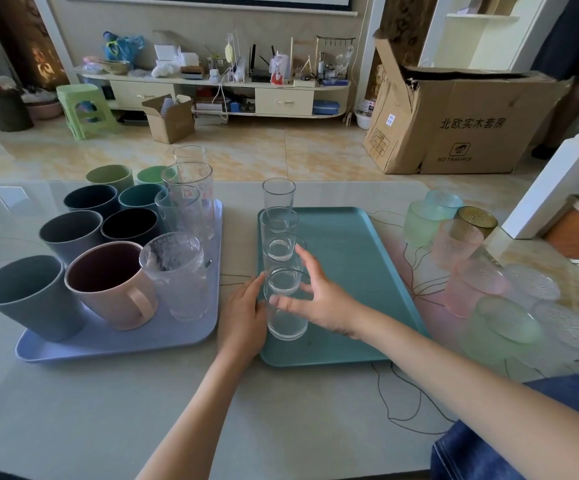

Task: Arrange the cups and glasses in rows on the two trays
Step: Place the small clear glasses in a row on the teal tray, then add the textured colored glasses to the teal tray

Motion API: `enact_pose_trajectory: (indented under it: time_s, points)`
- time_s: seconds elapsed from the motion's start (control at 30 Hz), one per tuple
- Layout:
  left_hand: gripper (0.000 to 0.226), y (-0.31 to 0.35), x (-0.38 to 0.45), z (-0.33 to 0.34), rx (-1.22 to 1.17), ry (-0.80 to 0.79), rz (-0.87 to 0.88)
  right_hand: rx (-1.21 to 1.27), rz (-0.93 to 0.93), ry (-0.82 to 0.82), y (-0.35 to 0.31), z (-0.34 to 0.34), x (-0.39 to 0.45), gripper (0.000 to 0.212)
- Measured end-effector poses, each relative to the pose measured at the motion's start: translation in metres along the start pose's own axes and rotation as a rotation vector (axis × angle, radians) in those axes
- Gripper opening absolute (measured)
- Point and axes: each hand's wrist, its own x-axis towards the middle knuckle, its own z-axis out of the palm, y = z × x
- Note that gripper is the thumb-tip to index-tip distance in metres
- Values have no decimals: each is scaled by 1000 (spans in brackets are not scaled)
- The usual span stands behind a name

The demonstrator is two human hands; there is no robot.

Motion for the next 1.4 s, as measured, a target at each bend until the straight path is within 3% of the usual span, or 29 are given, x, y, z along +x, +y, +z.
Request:
enact_pose_trajectory:
  time_s: [0.1,0.3,0.37,0.43,0.5,0.57,0.67,0.73,0.87,1.0,1.13,1.23,1.3,1.4]
  points:
    - [59,2,-1,-1,6,-13,-16,-18,4,-28,-5,-2,-5,109]
    - [54,1,-2,-1,1,-10,-6,-64,7,-12,-10,1,-9,103]
    - [48,1,-2,-1,22,-9,-27,-49,12,-17,-12,-7,-12,94]
    - [46,1,-2,-2,15,-14,-61,-21,56,107,-9,-24,-12,76]
    - [45,1,-4,-3,14,-31,-83,-248,143,336,2,-49,-15,63]
    - [45,1,-9,-4,35,-50,-81,-620,280,449,22,-73,-22,53]
    - [47,4,-22,-9,79,-69,-88,-866,552,414,54,-86,-37,43]
    - [56,5,-31,-12,85,-92,-55,-936,617,351,66,-85,-45,45]
    - [59,7,-40,-17,147,-119,-23,-937,560,332,66,-85,-55,47]
    - [54,7,-46,-19,123,-84,-49,-958,485,340,70,-82,-63,18]
    - [45,14,-63,-21,22,71,-113,-890,483,264,66,-85,-70,13]
    - [34,25,-80,-23,13,272,-160,-847,429,259,60,-93,-71,27]
    - [25,36,-89,-25,89,375,-105,-811,330,311,52,-101,-72,32]
    - [19,59,-92,-25,161,416,120,-738,166,375,27,-118,-83,32]
